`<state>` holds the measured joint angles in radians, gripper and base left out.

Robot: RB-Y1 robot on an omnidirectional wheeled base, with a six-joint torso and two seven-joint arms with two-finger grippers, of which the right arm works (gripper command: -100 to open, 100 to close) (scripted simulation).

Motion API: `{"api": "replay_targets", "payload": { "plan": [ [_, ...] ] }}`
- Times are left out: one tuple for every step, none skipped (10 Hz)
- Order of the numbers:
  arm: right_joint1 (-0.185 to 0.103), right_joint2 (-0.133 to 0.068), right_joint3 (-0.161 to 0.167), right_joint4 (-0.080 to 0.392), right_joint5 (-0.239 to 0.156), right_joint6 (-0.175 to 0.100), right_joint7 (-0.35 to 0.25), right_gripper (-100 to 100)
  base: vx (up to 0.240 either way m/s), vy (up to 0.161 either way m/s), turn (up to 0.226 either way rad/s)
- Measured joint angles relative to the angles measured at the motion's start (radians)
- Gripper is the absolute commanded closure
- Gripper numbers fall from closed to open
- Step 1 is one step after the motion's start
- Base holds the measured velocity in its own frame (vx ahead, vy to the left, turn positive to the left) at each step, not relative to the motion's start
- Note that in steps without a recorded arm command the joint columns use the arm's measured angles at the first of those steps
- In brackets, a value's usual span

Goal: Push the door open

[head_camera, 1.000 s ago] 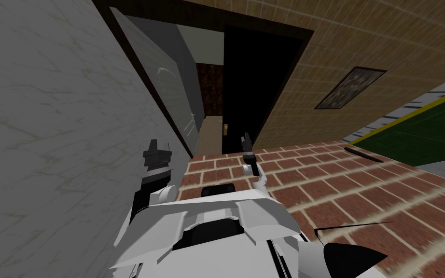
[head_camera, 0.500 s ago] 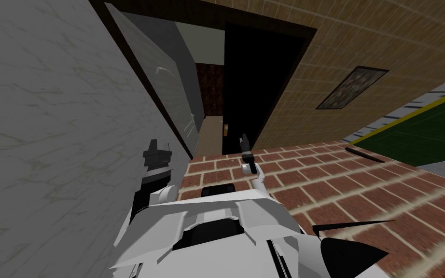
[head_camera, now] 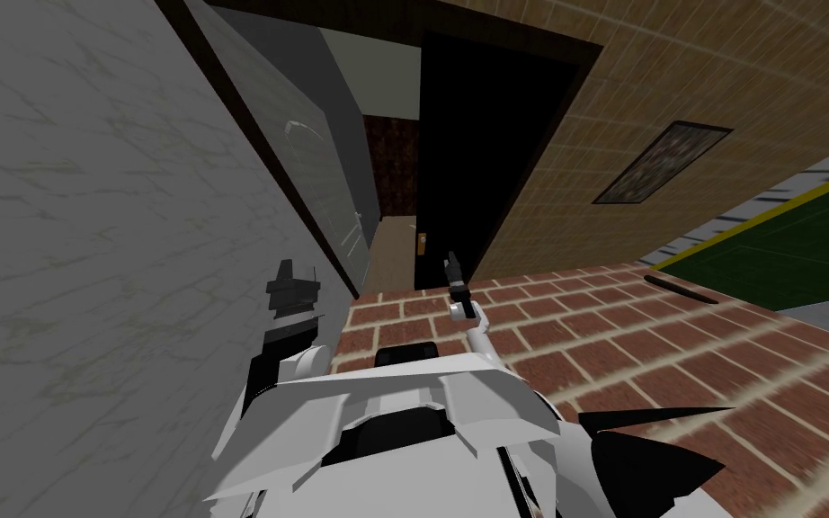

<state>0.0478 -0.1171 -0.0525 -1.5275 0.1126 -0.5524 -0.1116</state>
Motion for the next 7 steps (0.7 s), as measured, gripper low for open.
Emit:
{"api": "replay_targets", "payload": {
  "plan": [
    [-0.014,-0.001,-0.001,0.025,0.005,0.0,-0.007,-100,0.052,0.013,-0.003],
    [-0.025,-0.003,-0.002,0.044,0.007,0.002,-0.012,-100,0.046,0.015,-0.008],
    [-0.04,-0.007,-0.004,0.069,0.011,0.006,-0.021,-100,0.069,0.025,-0.016],
    [-0.062,-0.011,-0.008,0.102,0.017,0.007,-0.032,-100,0.065,0.023,-0.005],
    [-0.071,-0.013,-0.009,0.125,0.019,0.006,-0.039,-100,0.065,0.018,-0.009],
    [-0.083,-0.019,-0.011,0.152,0.023,0.007,-0.049,-100,0.069,0.018,-0.014],
    [-0.103,-0.024,-0.013,0.179,0.028,0.012,-0.062,-100,0.057,0.015,-0.004]
  ]
}}
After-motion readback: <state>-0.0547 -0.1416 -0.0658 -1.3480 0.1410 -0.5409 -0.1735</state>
